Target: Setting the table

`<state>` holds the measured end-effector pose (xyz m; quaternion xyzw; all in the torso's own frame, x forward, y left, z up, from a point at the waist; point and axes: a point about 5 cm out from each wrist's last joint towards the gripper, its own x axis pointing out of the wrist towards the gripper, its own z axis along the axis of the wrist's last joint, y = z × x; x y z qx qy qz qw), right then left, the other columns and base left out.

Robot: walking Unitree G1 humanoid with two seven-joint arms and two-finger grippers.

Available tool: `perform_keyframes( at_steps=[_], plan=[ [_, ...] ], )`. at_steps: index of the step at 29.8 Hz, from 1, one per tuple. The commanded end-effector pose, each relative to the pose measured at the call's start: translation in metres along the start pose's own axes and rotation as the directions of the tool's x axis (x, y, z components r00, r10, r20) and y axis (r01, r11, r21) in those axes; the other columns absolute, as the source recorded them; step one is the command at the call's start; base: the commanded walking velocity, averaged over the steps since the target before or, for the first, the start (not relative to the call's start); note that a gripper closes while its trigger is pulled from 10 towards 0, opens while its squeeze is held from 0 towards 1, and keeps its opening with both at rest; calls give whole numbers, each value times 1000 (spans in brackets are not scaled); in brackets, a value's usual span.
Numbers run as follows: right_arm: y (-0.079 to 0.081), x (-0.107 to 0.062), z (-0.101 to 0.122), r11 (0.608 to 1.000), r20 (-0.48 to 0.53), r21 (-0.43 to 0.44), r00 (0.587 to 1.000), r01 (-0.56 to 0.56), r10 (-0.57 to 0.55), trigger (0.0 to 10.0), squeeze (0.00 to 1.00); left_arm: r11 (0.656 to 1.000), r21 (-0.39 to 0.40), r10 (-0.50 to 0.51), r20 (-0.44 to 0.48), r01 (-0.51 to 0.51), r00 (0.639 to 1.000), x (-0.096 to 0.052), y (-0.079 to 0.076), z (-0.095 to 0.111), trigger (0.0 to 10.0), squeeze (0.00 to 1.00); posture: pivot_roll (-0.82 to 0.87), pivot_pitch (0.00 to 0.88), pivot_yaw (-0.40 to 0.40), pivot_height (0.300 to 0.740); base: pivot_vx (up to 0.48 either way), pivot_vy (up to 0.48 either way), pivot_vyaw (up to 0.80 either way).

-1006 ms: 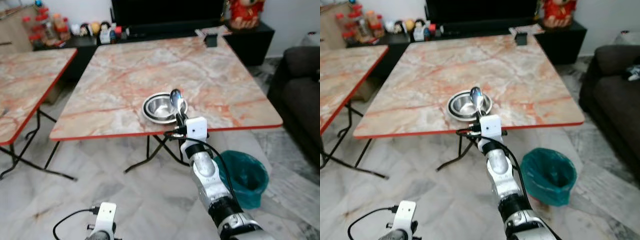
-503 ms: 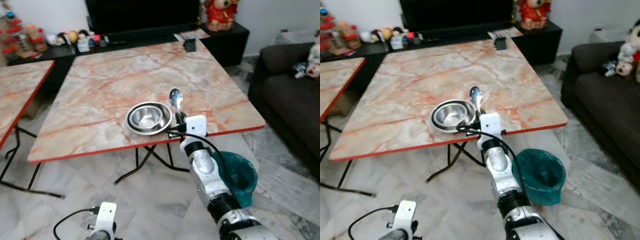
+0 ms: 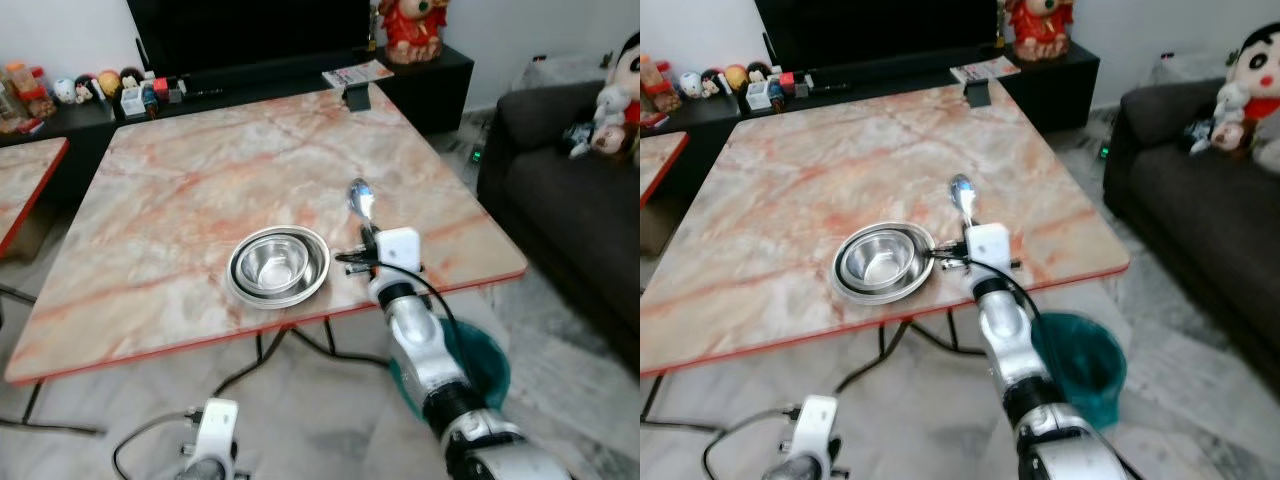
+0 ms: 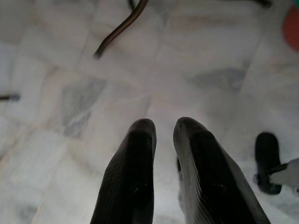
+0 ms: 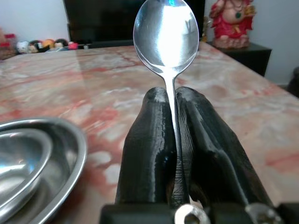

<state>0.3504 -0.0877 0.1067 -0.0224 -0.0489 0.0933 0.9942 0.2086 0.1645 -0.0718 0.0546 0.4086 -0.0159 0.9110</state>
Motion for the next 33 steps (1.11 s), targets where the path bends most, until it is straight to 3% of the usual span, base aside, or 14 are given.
perform_keyframes(
  at_steps=[1,10,14,20,33],
  plan=[
    [14,2,4,999,13,13,999,-36,36,10000,0,1000,2,31,-17,-31,999,-2,12,-6,10000,0,-67,0,81,740,315,0,0],
    [13,0,6,999,51,-25,998,-35,36,10000,0,1000,1,31,-19,-31,999,-2,12,-7,10000,0,-69,0,79,740,314,0,88],
    [13,0,5,999,44,11,999,-31,30,10000,0,1000,2,30,-19,-30,999,-2,12,-7,10000,0,-68,0,79,740,309,0,670],
    [10,-1,4,1000,39,5,999,-24,24,10000,0,1000,1,30,-21,-30,999,-2,11,-7,10000,0,-69,0,78,740,291,0,0],
    [2,-6,-6,1000,-36,-5,999,21,-21,10000,0,1000,0,23,-21,-23,1000,-2,10,-9,10000,0,-75,0,79,740,0,0,0]
  ],
)
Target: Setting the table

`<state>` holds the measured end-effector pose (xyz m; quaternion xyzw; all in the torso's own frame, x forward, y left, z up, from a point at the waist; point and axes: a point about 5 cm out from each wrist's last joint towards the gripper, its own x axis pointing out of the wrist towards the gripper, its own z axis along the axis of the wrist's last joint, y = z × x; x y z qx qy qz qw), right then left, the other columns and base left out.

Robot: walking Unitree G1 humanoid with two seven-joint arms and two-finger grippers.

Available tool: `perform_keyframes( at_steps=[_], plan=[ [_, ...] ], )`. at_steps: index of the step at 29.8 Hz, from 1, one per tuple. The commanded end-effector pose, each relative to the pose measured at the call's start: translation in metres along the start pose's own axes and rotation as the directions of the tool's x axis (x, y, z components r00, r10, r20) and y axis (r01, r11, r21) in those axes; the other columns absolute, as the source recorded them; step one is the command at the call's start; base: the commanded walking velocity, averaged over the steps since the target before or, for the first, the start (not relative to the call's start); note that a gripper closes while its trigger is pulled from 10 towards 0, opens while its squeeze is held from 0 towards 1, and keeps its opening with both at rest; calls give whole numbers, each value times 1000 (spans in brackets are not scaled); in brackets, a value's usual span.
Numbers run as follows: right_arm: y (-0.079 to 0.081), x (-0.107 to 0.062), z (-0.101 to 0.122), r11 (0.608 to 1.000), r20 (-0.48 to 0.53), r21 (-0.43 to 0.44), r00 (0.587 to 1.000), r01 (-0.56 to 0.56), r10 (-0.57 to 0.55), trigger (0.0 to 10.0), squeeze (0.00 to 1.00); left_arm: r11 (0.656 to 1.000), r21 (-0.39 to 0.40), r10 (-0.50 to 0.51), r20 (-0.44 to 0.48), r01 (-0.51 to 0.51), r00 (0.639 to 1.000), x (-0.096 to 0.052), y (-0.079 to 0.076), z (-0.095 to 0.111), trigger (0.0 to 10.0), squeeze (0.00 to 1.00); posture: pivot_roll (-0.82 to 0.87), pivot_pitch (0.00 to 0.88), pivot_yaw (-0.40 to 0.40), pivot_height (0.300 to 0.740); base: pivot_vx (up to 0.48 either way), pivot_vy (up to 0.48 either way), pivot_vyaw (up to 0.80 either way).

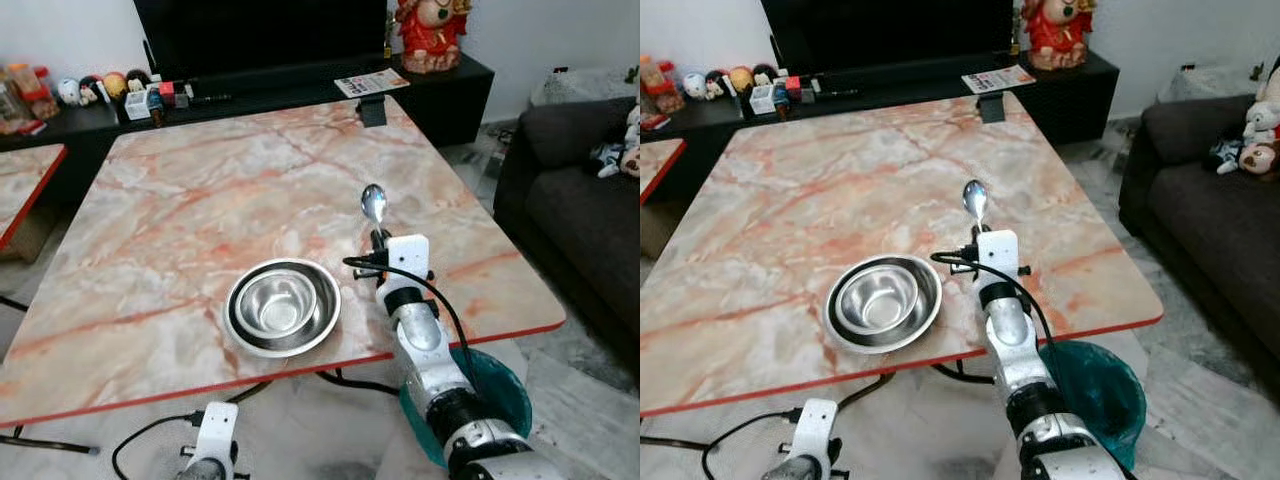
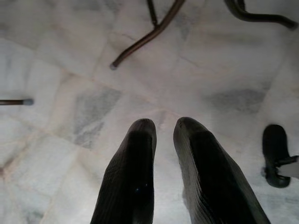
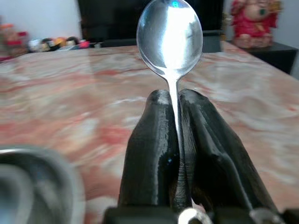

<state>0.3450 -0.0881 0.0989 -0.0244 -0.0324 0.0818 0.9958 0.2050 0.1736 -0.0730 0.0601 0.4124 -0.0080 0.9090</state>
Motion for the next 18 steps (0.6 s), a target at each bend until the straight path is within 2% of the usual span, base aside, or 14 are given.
perform_keyframes(
  at_steps=[1,5,11,16,18],
  plan=[
    [0,0,0,1000,-14,-3,1000,2,-2,10000,0,1000,-3,4,-11,-4,1000,-1,1,-4,10000,0,-75,0,79,740,0,0,0],
    [-3,-2,-8,1000,-70,-28,998,3,-5,10000,0,1000,-5,2,-13,-2,1000,-1,1,-4,10000,0,-77,0,78,740,0,0,0],
    [-6,-3,-12,1000,-100,-9,995,30,-31,10000,0,1000,-9,3,-14,-3,1000,-1,1,-4,10000,0,-74,2,78,740,0,0,0],
    [-14,7,-16,998,-239,-37,970,48,-55,10000,0,1000,-12,3,-16,-3,1000,-1,1,-4,10000,0,-72,0,78,740,0,0,0],
    [-15,10,-17,999,-266,-34,963,42,-50,10000,0,1000,-11,0,-17,0,1000,-1,1,-5,10000,0,-70,0,77,740,0,0,0]
  ],
)
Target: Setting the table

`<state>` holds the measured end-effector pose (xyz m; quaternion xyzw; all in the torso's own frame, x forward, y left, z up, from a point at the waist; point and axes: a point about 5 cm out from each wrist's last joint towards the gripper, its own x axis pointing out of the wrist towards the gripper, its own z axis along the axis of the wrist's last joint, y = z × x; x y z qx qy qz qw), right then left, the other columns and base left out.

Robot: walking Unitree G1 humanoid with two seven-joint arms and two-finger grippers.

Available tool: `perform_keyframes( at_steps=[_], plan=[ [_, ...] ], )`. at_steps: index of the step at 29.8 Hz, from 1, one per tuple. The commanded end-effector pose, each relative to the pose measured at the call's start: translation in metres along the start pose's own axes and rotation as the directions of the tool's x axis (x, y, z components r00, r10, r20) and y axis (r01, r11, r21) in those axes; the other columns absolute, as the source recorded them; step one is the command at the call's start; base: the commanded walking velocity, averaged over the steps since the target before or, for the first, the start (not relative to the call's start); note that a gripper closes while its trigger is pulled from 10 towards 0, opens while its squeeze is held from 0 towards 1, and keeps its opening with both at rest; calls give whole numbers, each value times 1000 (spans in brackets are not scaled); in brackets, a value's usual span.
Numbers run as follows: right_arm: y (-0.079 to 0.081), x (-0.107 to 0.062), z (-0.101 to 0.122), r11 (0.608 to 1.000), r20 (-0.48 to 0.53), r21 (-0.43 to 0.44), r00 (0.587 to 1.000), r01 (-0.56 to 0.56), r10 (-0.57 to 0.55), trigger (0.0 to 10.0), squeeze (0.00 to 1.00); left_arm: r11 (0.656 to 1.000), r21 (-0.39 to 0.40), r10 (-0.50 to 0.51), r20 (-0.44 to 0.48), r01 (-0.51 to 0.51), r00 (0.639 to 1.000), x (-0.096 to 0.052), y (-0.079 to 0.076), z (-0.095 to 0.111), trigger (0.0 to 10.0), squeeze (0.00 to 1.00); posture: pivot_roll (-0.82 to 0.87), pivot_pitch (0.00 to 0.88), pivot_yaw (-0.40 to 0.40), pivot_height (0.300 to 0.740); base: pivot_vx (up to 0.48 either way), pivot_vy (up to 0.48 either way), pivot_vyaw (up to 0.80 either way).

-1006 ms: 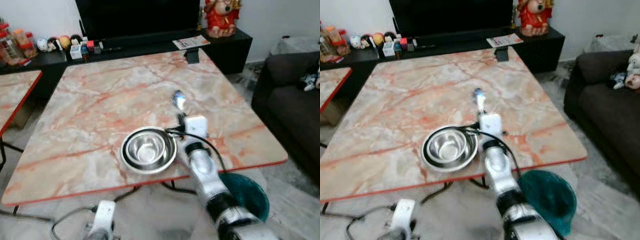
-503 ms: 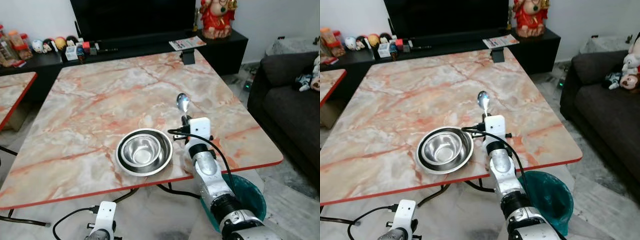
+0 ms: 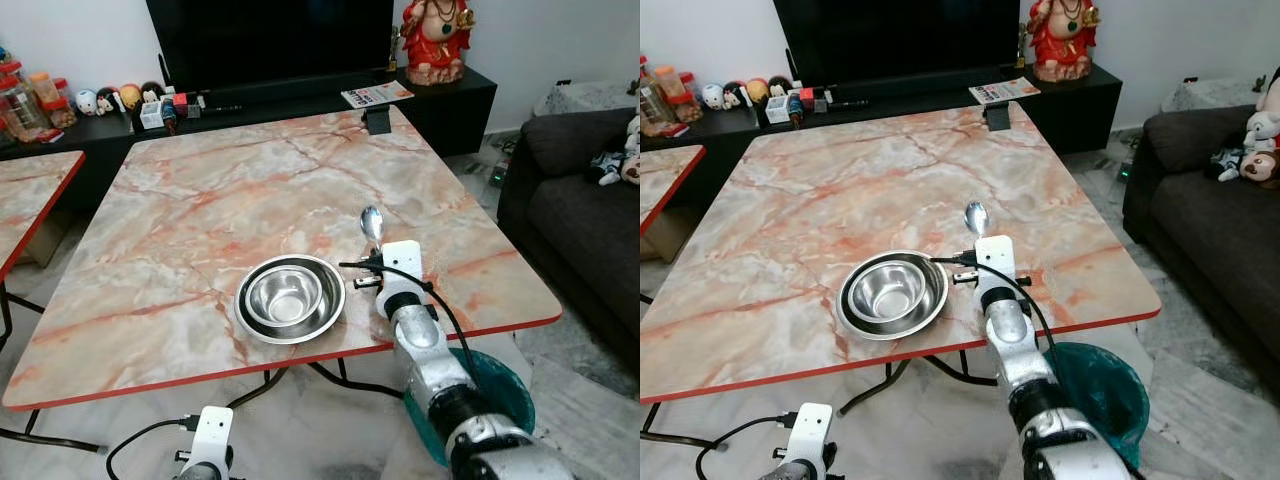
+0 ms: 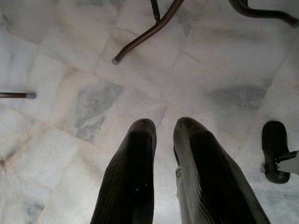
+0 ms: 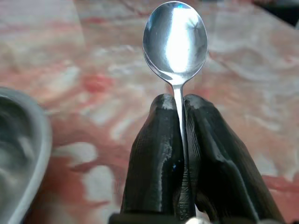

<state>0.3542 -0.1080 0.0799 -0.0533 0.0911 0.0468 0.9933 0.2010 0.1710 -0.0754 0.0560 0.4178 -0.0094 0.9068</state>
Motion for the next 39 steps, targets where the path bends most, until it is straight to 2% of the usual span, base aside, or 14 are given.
perform_keyframes(
  at_steps=[1,13,24,39],
  plan=[
    [5,4,5,1000,-21,7,1000,-18,18,10000,0,1000,-6,6,-6,-6,1000,0,4,0,10000,0,-70,0,77,740,0,0,0],
    [12,8,2,995,-118,-36,989,-93,88,10000,0,1000,-10,10,-7,-10,1000,0,4,0,10000,0,-62,0,72,740,0,0,0],
    [10,3,-11,996,-179,-55,982,-77,66,10000,0,1000,-10,2,-10,-2,1000,0,2,-1,10000,0,-68,0,72,740,0,0,0],
    [5,1,-17,996,-211,-64,977,-55,40,10000,0,1000,-4,-1,-11,1,1000,0,2,-2,10000,0,-69,1,77,740,0,0,0]
  ],
)
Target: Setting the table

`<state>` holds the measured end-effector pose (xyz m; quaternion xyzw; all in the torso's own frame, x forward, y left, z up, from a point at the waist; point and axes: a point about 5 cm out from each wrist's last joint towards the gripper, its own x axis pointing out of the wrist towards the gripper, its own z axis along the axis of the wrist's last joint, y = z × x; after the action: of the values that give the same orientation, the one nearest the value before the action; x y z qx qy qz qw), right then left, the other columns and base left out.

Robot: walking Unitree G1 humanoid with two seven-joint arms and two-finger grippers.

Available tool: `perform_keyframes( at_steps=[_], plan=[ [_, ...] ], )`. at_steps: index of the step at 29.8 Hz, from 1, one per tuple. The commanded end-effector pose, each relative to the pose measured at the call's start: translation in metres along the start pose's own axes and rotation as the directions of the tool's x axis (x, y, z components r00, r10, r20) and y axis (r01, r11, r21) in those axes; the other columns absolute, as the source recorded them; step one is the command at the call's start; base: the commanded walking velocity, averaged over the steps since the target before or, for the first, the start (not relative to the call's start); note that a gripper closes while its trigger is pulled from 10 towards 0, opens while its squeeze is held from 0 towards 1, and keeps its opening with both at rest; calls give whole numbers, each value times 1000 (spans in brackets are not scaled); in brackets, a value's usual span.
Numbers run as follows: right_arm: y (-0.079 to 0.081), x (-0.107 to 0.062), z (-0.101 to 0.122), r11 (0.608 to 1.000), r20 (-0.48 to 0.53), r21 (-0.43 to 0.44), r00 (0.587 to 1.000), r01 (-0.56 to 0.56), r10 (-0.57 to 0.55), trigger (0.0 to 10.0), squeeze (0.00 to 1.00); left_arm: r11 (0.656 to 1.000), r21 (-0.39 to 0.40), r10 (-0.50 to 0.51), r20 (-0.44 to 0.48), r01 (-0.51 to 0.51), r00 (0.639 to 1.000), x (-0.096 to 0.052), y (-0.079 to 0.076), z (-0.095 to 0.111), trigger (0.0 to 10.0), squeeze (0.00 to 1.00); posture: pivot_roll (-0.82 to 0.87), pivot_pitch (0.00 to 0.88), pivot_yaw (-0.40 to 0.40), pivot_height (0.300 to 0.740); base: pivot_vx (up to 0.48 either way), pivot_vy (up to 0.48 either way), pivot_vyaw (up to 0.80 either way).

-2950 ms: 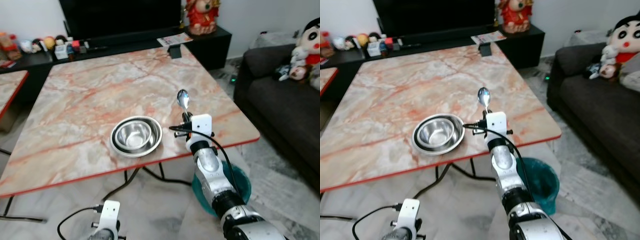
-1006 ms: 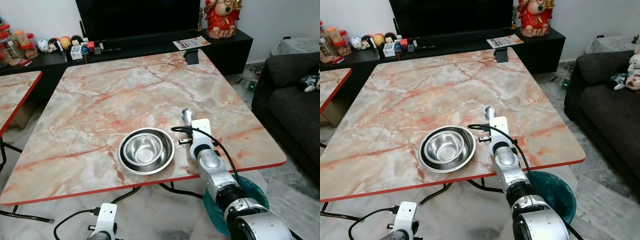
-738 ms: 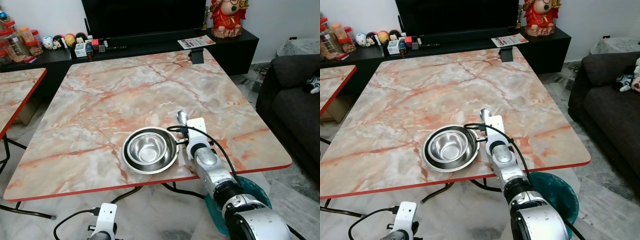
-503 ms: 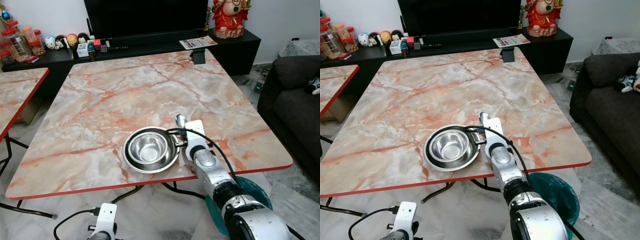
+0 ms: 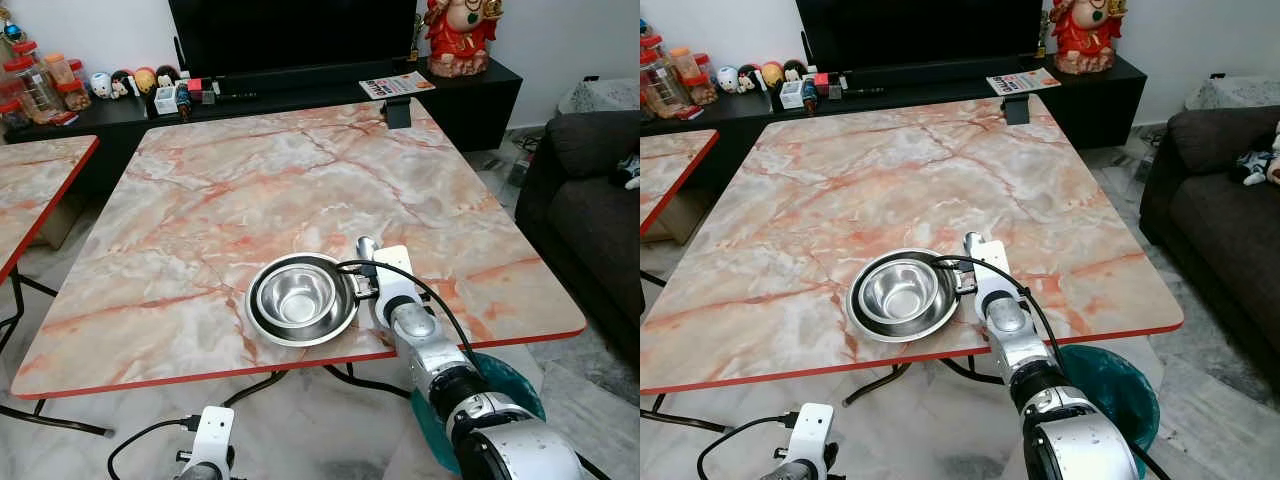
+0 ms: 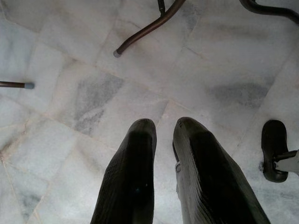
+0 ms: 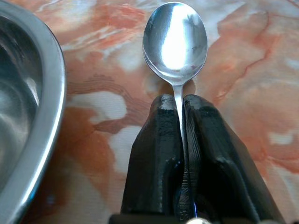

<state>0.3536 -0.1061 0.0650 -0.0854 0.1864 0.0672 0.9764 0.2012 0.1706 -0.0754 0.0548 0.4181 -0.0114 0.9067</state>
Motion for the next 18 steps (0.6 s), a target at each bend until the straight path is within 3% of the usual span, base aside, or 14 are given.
perform_keyframes(
  at_steps=[1,9,10,11,12,13,14,18],
  plan=[
    [2,0,-3,1000,-20,-10,1000,0,-1,10000,0,1000,-3,3,-10,-3,1000,0,3,-2,10000,0,-69,1,77,740,0,0,0],
    [2,-1,-9,1000,-38,-3,999,2,-2,10000,0,1000,-4,5,-13,-5,1000,0,3,-3,10000,0,-66,3,76,740,0,0,0],
    [2,-1,-9,1000,-38,-3,999,2,-2,10000,157,1000,-3,4,-13,-4,1000,0,3,-2,10000,0,-66,3,76,740,0,0,0],
    [2,-1,-9,1000,-38,-2,999,1,-1,10000,157,1000,-3,4,-13,-4,1000,0,3,-2,10000,0,-66,3,76,740,0,0,0],
    [2,-1,-9,1000,-37,-1,999,1,-1,10000,922,1000,-3,4,-13,-4,1000,0,3,-2,10000,0,-66,3,76,740,0,0,0],
    [2,-1,-8,1000,-36,0,999,1,-1,10000,922,1000,-3,5,-13,-5,1000,0,3,-2,10000,0,-66,3,76,740,0,0,0],
    [2,-1,-8,1000,-36,0,999,1,-1,10000,1000,1000,-3,4,-13,-5,1000,0,3,-2,10000,0,-66,3,76,740,0,0,0],
    [2,-1,-8,1000,-35,1,999,0,0,10000,1000,1000,-4,4,-13,-4,1000,0,3,-2,10000,0,-67,2,76,740,0,0,0]
  ],
)
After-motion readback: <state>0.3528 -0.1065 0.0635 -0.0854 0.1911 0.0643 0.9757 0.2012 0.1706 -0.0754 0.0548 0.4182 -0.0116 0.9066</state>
